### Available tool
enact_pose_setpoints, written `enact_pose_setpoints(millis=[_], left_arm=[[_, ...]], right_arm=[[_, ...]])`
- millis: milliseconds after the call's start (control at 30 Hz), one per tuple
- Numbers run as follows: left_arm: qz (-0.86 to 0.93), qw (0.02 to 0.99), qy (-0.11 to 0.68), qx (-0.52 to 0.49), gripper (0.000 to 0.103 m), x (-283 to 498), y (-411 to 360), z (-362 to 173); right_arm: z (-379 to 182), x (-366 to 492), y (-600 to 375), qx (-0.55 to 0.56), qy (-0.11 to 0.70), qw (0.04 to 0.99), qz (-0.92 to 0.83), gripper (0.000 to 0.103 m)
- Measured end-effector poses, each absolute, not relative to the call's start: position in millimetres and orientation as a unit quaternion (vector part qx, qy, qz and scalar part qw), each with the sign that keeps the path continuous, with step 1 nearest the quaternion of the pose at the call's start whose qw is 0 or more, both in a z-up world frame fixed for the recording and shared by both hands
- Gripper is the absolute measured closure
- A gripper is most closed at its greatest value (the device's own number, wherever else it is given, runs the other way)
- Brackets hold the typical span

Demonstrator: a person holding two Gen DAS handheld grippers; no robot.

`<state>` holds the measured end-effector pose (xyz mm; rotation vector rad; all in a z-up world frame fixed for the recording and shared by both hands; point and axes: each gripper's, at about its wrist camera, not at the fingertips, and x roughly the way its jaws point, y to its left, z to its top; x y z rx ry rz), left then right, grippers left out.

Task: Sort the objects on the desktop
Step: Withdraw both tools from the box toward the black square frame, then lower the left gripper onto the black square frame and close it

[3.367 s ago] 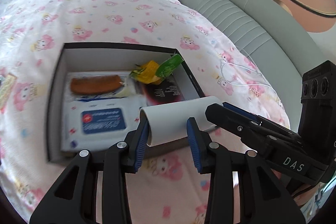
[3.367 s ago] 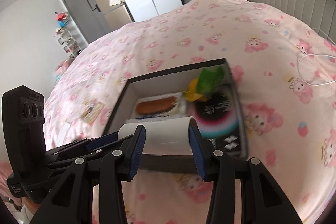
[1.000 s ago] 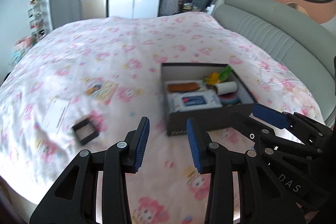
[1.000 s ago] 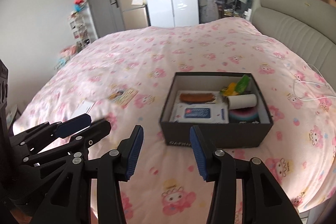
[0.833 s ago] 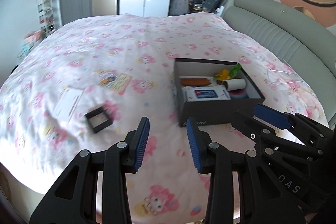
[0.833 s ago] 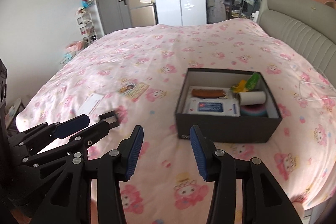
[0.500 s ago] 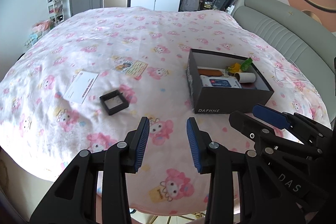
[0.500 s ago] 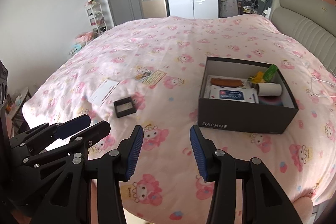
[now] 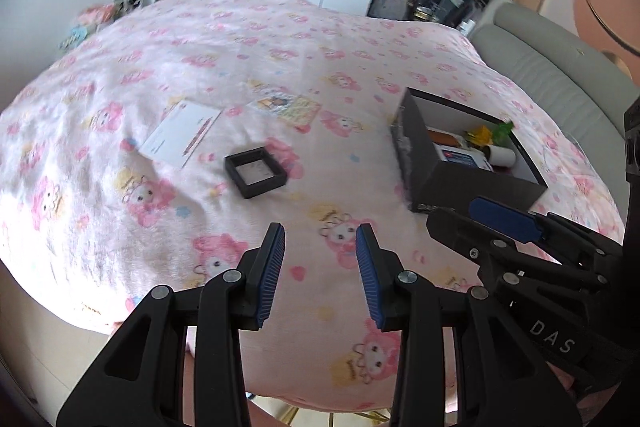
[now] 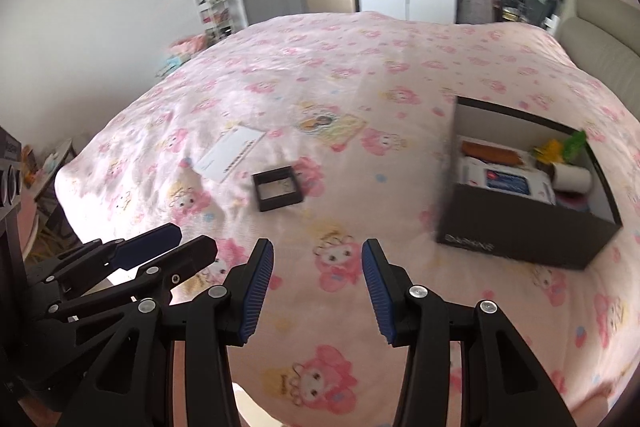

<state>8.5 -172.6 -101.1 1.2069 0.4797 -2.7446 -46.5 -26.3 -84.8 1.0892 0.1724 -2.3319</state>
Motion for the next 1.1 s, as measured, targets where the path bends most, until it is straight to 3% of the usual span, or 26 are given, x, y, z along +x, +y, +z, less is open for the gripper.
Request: enact_pose_setpoints(millis=[400,1100], left_arm=[[-0.893,0.088,0.194,0.397,0.066,-24,-230,-131],[-0.853,0.097,0.263,0.440,0.067,-134,-299,-233]], right_arm=[[-108,-86,-87,0.424,0.083,0.316,-0.845,0.061],[-207,-196,-156,0.502,0.106,0.305,-0.803,0.061]])
